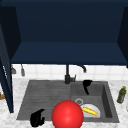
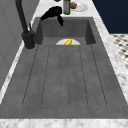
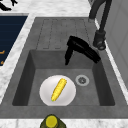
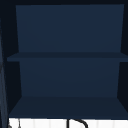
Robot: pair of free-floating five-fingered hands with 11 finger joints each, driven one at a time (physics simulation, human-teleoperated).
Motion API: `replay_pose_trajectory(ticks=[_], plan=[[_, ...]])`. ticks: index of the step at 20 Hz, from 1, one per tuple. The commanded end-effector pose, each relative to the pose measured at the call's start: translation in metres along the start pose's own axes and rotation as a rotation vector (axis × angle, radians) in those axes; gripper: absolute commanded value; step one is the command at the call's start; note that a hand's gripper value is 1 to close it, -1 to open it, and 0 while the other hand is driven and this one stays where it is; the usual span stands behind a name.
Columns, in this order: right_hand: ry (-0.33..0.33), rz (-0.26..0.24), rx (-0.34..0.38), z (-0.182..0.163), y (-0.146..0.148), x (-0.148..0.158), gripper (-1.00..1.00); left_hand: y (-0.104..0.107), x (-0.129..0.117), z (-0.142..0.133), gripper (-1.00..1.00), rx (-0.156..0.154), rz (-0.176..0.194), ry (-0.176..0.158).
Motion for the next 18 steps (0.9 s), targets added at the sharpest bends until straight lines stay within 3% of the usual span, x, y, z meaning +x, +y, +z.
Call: replay_pose_trajectory(ticks=[1, 8, 9, 10, 13, 14, 18], plan=[[-0.011, -0.056, -0.018, 0.006, 0.017, -0.023, -1.00, 0.000, 0.000, 0.000, 0.00, 0.000, 0.000, 0.000], [-0.032, -0.116, -0.012, 0.010, 0.038, -0.057, -1.00, 0.000, 0.000, 0.000, 0.00, 0.000, 0.000, 0.000], [-0.053, -0.077, 0.027, 0.005, 0.038, -0.053, -1.00, 0.000, 0.000, 0.000, 0.00, 0.000, 0.000, 0.000], [-0.012, -0.013, 0.032, 0.007, 0.036, -0.049, -1.00, 0.000, 0.000, 0.000, 0.00, 0.000, 0.000, 0.000], [0.007, -0.009, 0.033, 0.010, 0.040, -0.055, -1.00, 0.000, 0.000, 0.000, 0.00, 0.000, 0.000, 0.000], [-0.018, -0.104, 0.037, 0.013, 0.049, -0.075, -1.00, 0.000, 0.000, 0.000, 0.00, 0.000, 0.000, 0.000], [-0.057, -0.179, 0.067, 0.028, 0.050, -0.079, -1.00, 0.000, 0.000, 0.000, 0.00, 0.000, 0.000, 0.000]])
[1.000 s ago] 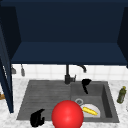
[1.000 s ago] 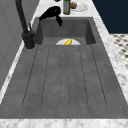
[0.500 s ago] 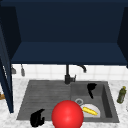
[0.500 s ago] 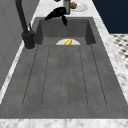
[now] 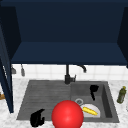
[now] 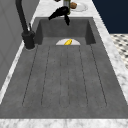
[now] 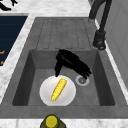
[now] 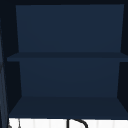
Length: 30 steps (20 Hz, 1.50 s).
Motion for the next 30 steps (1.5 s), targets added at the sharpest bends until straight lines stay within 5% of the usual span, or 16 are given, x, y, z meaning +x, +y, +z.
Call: replay_pose_trajectory(ticks=[1, 13, 19, 23, 30], plan=[[-0.040, -0.114, 0.031, 0.013, 0.005, -0.010, -1.00, 0.000, 0.000, 0.000, 0.00, 0.000, 0.000, 0.000], [-0.137, -0.271, 0.026, 0.032, 0.025, -0.061, -1.00, 0.000, 0.000, 0.000, 0.00, 0.000, 0.000, 0.000], [-0.211, -0.230, 0.016, 0.033, 0.030, -0.077, -1.00, 0.000, 0.000, 0.000, 0.00, 0.000, 0.000, 0.000], [-0.160, -0.216, 0.014, 0.040, 0.033, -0.079, -1.00, 0.000, 0.000, 0.000, 0.00, 0.000, 0.000, 0.000], [-0.165, -0.207, 0.030, 0.037, 0.024, -0.092, -1.00, 0.000, 0.000, 0.000, 0.00, 0.000, 0.000, 0.000]])
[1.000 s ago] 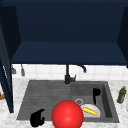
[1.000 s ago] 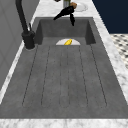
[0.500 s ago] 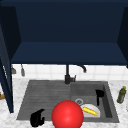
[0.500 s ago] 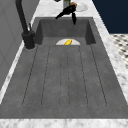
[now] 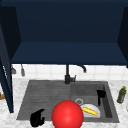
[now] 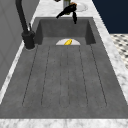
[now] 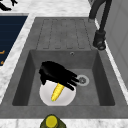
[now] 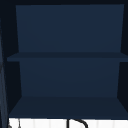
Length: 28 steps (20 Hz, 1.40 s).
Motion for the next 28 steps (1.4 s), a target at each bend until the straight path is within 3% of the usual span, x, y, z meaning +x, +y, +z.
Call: replay_pose_trajectory(ticks=[1, 13, 22, 28], plan=[[-0.011, 0.002, -0.009, 0.002, -0.009, -0.007, -1.00, 0.000, 0.000, 0.000, 0.00, 0.000, 0.000, 0.000], [-0.004, -0.012, 0.009, 0.015, -0.053, -0.030, -1.00, 0.000, 0.000, 0.000, 0.00, 0.000, 0.000, 0.000], [0.007, 0.015, 0.132, 0.015, -0.099, -0.042, -1.00, 0.000, 0.000, 0.000, 0.00, 0.000, 0.000, 0.000], [0.000, 0.023, 0.157, 0.027, -0.133, -0.049, -1.00, 0.000, 0.000, 0.000, 0.00, 0.000, 0.000, 0.000]])
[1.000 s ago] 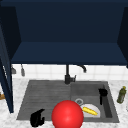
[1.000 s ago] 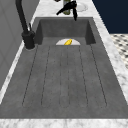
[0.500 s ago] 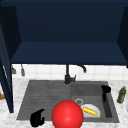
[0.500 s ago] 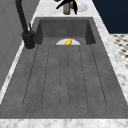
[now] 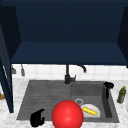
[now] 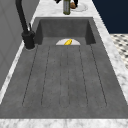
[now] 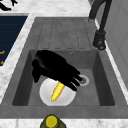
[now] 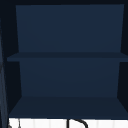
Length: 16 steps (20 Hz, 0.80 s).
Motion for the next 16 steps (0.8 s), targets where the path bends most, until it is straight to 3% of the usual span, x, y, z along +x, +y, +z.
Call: replay_pose_trajectory(ticks=[1, 11, 16], plan=[[0.003, 0.006, 0.043, 0.009, -0.021, -0.007, -1.00, 0.000, 0.000, 0.000, 0.00, 0.000, 0.000, 0.000], [0.004, 0.010, 0.113, 0.028, -0.069, -0.035, -1.00, 0.000, 0.000, 0.000, 0.00, 0.000, 0.000, 0.000], [0.013, 0.031, 0.108, 0.052, -0.087, -0.050, -1.00, 0.000, 0.000, 0.000, 0.00, 0.000, 0.000, 0.000]])
